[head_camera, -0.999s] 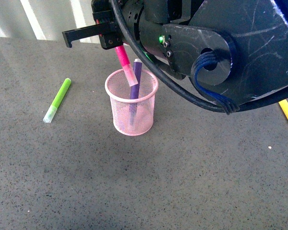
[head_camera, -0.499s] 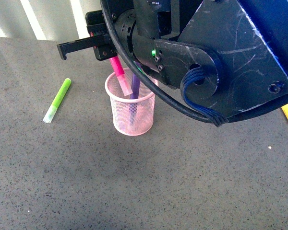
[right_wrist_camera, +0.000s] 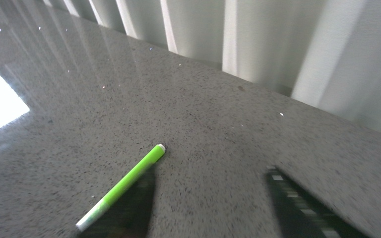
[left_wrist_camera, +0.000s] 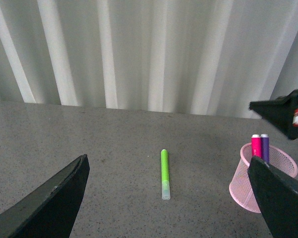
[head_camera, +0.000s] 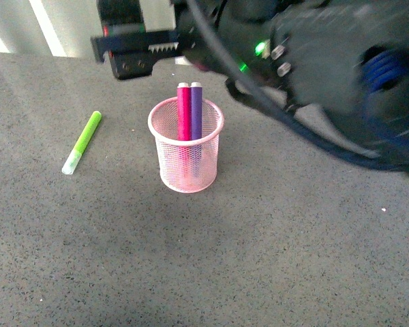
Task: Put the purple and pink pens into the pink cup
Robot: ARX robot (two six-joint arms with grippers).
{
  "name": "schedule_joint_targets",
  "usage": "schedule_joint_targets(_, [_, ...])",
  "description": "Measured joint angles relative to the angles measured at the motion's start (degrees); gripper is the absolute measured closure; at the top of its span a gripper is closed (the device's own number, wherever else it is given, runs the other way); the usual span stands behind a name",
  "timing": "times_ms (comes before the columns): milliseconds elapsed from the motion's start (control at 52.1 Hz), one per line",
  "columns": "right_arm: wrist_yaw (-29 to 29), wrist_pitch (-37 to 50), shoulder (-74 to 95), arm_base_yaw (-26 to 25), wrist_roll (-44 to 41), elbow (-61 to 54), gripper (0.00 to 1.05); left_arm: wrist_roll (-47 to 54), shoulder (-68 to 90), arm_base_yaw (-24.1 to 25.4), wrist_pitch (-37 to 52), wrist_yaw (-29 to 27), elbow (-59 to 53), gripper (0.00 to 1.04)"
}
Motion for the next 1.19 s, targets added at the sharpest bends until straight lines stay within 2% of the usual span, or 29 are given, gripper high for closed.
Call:
schedule_joint_targets(58, [3.65,-4.96,-7.78,-1.66,1.73,-3.21,0.06,0.0,0.0,0.0,0.0,0.0,0.0,0.07])
schedule_joint_targets(192, [11.65,-20.7,-28.33,-7.48,4.04,-11.65,0.07,0.0,0.0,0.0,0.0,0.0,0.0,0.07])
schedule_joint_targets(269, [18.23,-31.95,-41.79,-10.56,1.25,-17.35,0.07,0.0,0.0,0.0,0.0,0.0,0.0,0.07])
schedule_joint_targets(346, [20.85,-41.09,-53.94,-12.28,-1.81,-22.51,0.07,0.0,0.0,0.0,0.0,0.0,0.0,0.07])
schedule_joint_targets(423, [20.94,-44.26,-61.35,-12.55,-3.28,-24.7,0.07,0.0,0.0,0.0,0.0,0.0,0.0,0.07])
schedule_joint_targets(519, [20.46,-42.62,-64.06,-12.59,-4.26,-24.98,0.08,0.0,-0.02,0.0,0.0,0.04,0.0,0.07])
schedule_joint_targets(596, [17.42,-26.58,-65.66,-14.25,-5.16,-31.91,0.22,0.0,-0.02,0.0,0.0,0.0,0.0,0.07])
schedule_joint_targets(692, [14.8,-17.14,-68.15,-16.9,-5.77,-38.71,0.38,0.0,0.0,0.0,0.0,-0.17,0.0,0.07])
schedule_joint_targets(730, [14.12,-16.37,-69.42,-17.84,-5.81,-39.93,0.43,0.0,0.0,0.0,0.0,-0.13,0.0,0.07])
schedule_joint_targets(788, [12.22,-15.82,-72.5,-20.09,-5.92,-42.49,0.57,0.0,-0.04,0.0,0.0,0.02,-0.02,0.07])
schedule_joint_targets(884, [9.9,-15.89,-75.36,-22.62,-5.95,-45.46,0.75,0.0,-0.04,0.0,0.0,0.0,0.0,0.07])
schedule_joint_targets(1037, [6.84,-16.66,-79.14,-25.24,-5.99,-48.61,1.0,0.0,-0.04,0.0,0.0,-0.02,0.0,0.07])
schedule_joint_targets(1191, [4.87,-18.14,-83.34,-27.91,-6.14,-51.23,1.01,0.0,-0.04,0.0,0.0,0.0,0.0,0.07])
